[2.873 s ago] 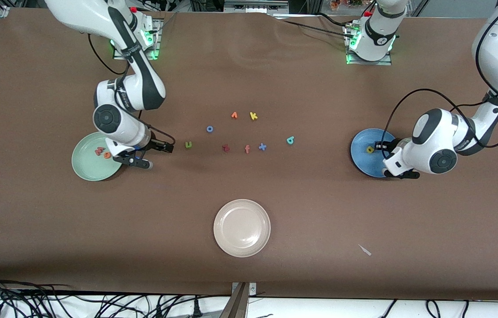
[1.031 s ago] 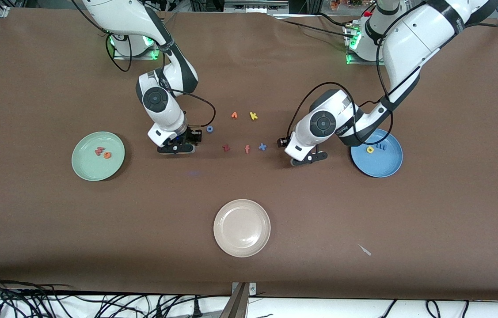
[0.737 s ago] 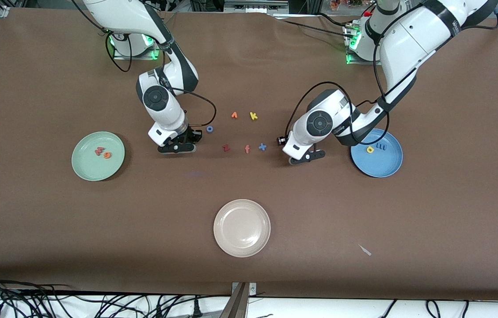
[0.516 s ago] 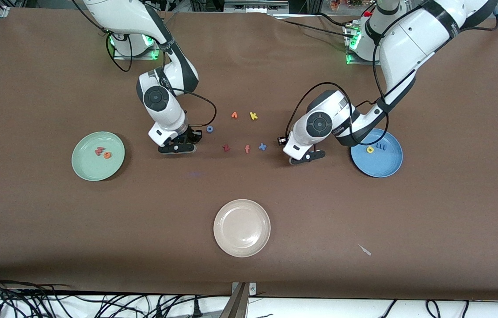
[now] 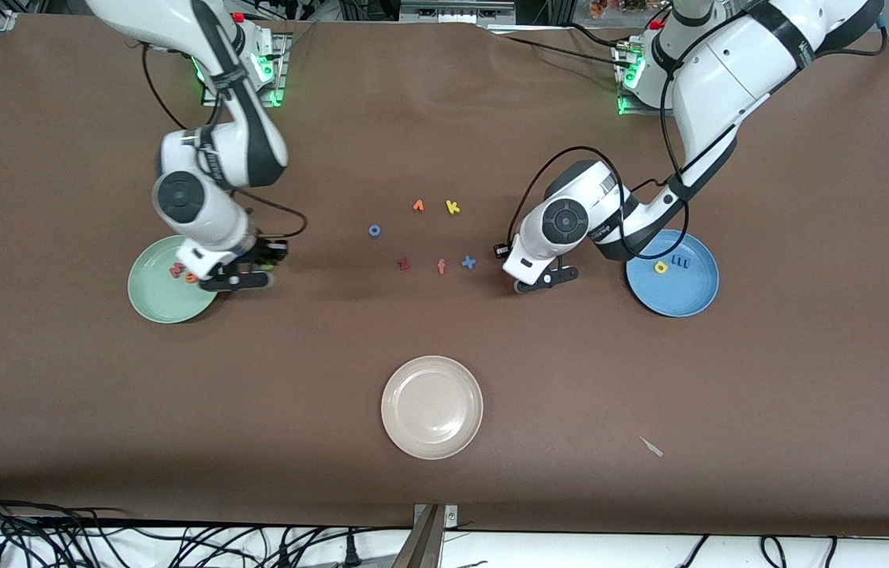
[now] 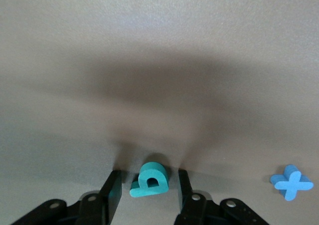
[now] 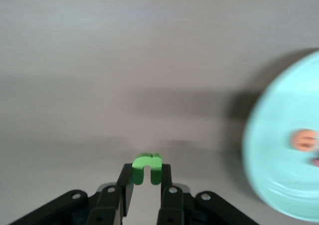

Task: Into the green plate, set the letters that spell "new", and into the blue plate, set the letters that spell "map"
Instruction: 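Grasp green n with the right gripper while the left gripper grasps teal d, then place green n on the green plate while the left gripper places teal d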

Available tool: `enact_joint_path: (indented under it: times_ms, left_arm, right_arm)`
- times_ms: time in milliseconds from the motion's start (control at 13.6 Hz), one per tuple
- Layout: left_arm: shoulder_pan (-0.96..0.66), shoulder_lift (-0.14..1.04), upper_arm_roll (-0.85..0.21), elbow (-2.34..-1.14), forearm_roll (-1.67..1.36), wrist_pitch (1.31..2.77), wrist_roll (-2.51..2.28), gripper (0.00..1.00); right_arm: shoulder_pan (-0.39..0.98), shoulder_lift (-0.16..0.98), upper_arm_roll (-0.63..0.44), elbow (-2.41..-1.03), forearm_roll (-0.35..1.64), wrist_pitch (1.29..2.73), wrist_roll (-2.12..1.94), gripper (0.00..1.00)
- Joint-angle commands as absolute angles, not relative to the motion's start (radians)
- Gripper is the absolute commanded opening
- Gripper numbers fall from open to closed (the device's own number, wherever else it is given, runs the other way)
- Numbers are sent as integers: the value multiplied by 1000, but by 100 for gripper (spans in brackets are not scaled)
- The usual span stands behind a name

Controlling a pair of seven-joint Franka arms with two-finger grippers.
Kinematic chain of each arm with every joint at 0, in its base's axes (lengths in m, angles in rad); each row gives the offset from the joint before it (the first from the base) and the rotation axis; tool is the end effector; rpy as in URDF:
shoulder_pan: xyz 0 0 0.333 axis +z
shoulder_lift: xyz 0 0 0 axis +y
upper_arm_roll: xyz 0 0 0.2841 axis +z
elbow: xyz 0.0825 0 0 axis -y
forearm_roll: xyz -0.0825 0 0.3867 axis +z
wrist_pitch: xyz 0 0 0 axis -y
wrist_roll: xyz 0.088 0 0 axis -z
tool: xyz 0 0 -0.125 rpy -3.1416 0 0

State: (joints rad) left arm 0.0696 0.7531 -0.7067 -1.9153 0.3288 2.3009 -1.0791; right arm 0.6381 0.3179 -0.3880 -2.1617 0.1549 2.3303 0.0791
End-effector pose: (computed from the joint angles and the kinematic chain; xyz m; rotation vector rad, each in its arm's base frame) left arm 0.4684 -0.3517 0.1237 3.0279 0.4517 -0.4416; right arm 0.5255 0.1324 0.1987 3.1013 0.1049 -0.1798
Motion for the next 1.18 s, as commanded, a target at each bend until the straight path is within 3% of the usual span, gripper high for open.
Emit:
enact_joint_path:
  times_ms: [0,295,368,442,516,810,1105]
  left_arm:
    - [51,752,-690,-1922,322,2309,-1091,38]
    - [51,753,-690,-1922,322,2309,-1097,32]
    - [51,753,-690,-1922,322,2309,-1097,28]
    - [51,753,-690,-1922,322,2307,-1097,26]
    - [51,753,-690,-1921,324,2304,-1095,21]
    - [96,700,-706,-1905,321,2254,-1069,19]
    - [265,672,-820,-1826,310,2009,-948,19]
  right_arm:
    - [644,310,-466,-2175,152,2293,44,0]
    - [583,357,-569,-2146,150,2290,-73,0]
    - [553,368,-569,-2143,150,2290,-106,25]
    - [537,368,-569,-2140,152,2292,-126,86]
    - [535,368,-568,-2122,152,2287,-130,100]
    - [548,370,-563,-1975,160,2041,-107,100]
    - [569,373,-560,-1898,167,1933,-80,100]
